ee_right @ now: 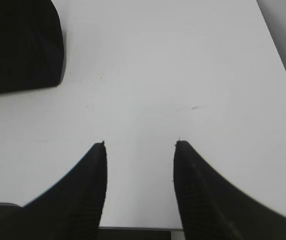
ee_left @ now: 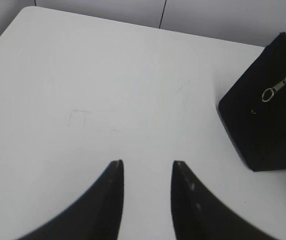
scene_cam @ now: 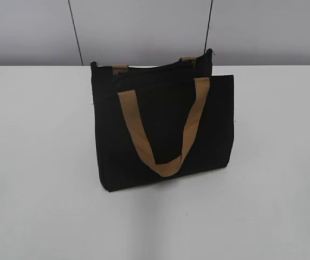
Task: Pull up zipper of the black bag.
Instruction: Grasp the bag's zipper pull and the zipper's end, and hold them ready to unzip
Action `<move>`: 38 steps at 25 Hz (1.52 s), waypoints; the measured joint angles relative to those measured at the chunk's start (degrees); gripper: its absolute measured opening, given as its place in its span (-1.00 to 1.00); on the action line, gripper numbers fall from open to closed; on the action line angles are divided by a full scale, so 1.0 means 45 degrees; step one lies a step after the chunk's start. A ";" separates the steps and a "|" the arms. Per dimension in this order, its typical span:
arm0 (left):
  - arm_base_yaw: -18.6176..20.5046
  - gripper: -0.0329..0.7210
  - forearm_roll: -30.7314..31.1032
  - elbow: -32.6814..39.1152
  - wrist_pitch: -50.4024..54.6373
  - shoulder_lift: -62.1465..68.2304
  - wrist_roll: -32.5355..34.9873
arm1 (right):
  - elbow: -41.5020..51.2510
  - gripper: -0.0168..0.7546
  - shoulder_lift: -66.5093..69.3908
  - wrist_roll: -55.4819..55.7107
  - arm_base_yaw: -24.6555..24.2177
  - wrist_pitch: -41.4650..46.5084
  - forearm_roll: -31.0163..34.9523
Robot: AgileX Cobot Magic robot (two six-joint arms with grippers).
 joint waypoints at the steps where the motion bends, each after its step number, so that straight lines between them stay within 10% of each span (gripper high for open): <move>1: 0.0000 -0.26 0.0000 0.0000 0.0000 0.0020 0.0000 | 0.0000 -0.06 0.0000 0.0000 0.0000 0.0000 0.0000; 25: -0.1007 -0.26 -0.1091 -0.0788 -1.1048 0.7957 0.1283 | 0.0000 -0.06 0.0000 0.0000 0.0000 0.0000 0.0000; 38: -0.3056 -0.26 -0.1073 0.2870 -2.0859 1.3830 0.0764 | 0.0000 -0.06 0.0000 0.0000 0.0000 0.0000 0.0000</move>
